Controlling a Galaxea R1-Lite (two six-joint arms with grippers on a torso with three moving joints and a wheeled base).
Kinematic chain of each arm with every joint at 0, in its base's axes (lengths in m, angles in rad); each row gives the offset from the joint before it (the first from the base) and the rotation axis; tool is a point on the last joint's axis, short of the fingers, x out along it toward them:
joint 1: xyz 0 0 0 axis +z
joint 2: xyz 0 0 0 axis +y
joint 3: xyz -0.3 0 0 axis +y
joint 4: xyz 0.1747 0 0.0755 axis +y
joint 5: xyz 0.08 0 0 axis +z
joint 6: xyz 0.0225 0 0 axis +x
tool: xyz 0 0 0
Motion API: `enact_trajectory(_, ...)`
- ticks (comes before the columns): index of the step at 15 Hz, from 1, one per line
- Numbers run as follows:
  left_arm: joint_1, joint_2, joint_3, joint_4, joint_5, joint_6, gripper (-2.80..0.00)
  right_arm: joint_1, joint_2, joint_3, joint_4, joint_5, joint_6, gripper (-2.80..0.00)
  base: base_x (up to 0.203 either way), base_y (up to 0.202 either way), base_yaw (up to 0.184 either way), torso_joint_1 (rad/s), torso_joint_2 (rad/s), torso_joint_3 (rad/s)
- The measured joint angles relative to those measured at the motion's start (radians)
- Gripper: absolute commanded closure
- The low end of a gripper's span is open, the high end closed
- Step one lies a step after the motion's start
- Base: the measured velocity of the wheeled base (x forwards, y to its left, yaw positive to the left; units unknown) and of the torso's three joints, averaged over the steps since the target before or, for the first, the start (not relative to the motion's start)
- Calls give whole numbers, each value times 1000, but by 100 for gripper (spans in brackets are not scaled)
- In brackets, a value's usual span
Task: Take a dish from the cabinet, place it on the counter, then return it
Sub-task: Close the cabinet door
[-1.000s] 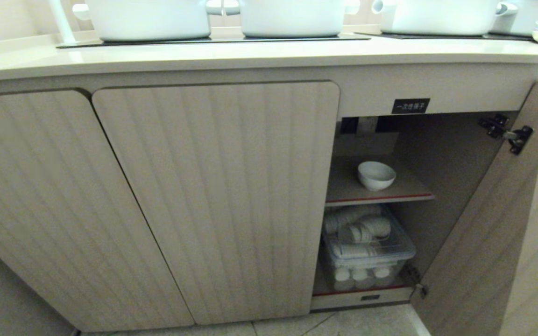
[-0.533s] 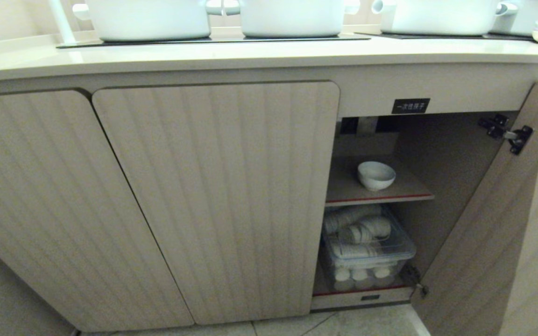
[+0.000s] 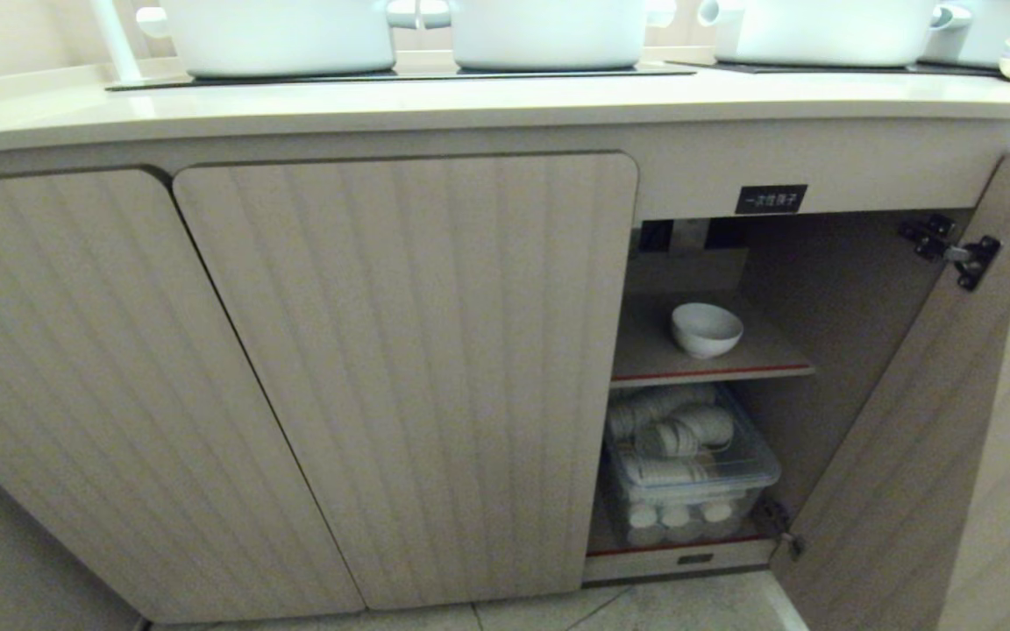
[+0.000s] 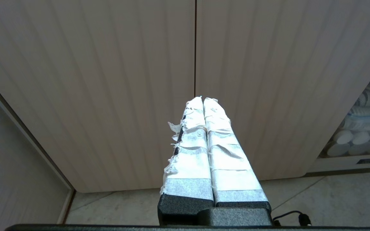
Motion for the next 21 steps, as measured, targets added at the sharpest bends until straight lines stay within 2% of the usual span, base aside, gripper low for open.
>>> enact_trajectory(6,0,0,0,0,0,-1,0,0,-50,0,1,-11,123,0,0,0,0,0,0,0)
enact_trajectory(21,0,0,0,0,0,-1,0,0,-53,0,0,-12,124,0,0,0,0,0,0,0)
